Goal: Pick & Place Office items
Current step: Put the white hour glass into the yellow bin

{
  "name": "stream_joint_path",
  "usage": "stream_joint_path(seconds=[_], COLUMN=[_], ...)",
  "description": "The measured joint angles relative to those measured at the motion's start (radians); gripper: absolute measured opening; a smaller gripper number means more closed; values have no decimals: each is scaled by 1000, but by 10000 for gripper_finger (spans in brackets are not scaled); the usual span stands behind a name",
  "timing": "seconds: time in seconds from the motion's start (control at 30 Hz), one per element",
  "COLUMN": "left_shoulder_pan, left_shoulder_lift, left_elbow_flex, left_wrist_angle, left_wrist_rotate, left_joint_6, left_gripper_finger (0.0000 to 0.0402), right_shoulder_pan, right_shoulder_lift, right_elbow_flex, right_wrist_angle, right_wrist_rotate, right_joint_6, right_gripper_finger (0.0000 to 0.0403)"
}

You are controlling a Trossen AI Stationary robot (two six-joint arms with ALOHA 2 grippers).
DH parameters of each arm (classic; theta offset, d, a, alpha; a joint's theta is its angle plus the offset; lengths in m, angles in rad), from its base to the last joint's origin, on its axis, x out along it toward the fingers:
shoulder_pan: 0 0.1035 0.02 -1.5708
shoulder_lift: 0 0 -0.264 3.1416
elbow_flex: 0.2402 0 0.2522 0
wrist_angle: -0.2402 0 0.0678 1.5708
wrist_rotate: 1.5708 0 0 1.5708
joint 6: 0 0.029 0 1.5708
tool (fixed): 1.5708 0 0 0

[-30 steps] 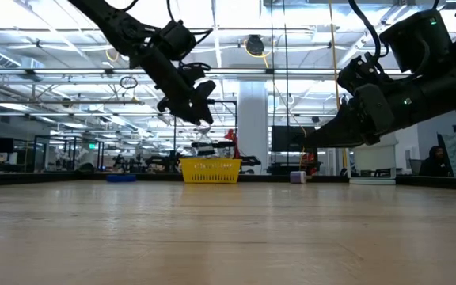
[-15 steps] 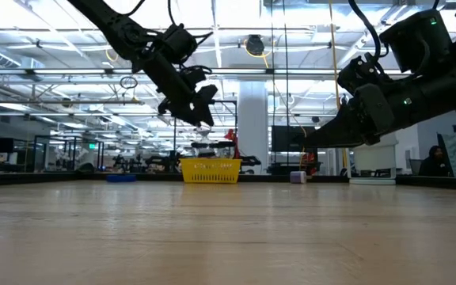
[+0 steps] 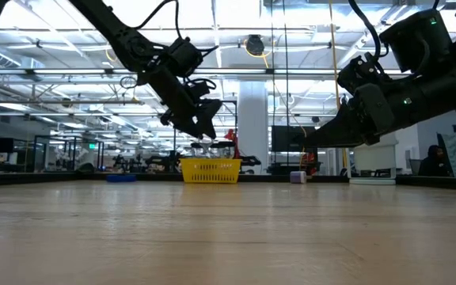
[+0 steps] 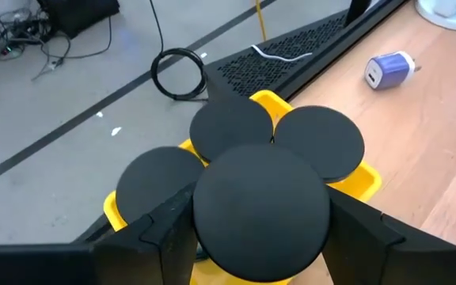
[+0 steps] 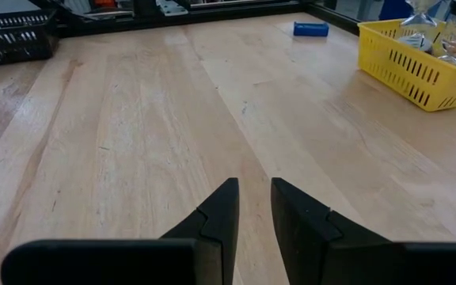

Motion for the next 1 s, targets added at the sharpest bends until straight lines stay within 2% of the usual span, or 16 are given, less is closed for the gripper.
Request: stream_joint_path(seconds=[0.13, 0.43, 0.73, 1.0], left_shoulder_pan=[-4, -5, -6, -11], left_shoulder_lift=[12, 75, 71, 53], left_elbow_flex=[0, 0, 0, 0], left_wrist_angle=[7, 52, 35, 10], left_wrist_rotate=[4, 2, 5, 0], left_joint_6=[-12, -12, -9, 18], left_gripper_finger=[230, 216, 287, 298], right_shoulder_pan=[0, 0, 0, 0], right_shoulder_lift=[0, 0, 0, 0], right_elbow_flex=[0, 0, 0, 0], right_wrist_angle=[0, 1, 0, 0], right_wrist_rotate=[0, -1, -1, -1], right_joint_6=[1, 1, 2, 1], right_gripper_finger=[71, 71, 71, 71])
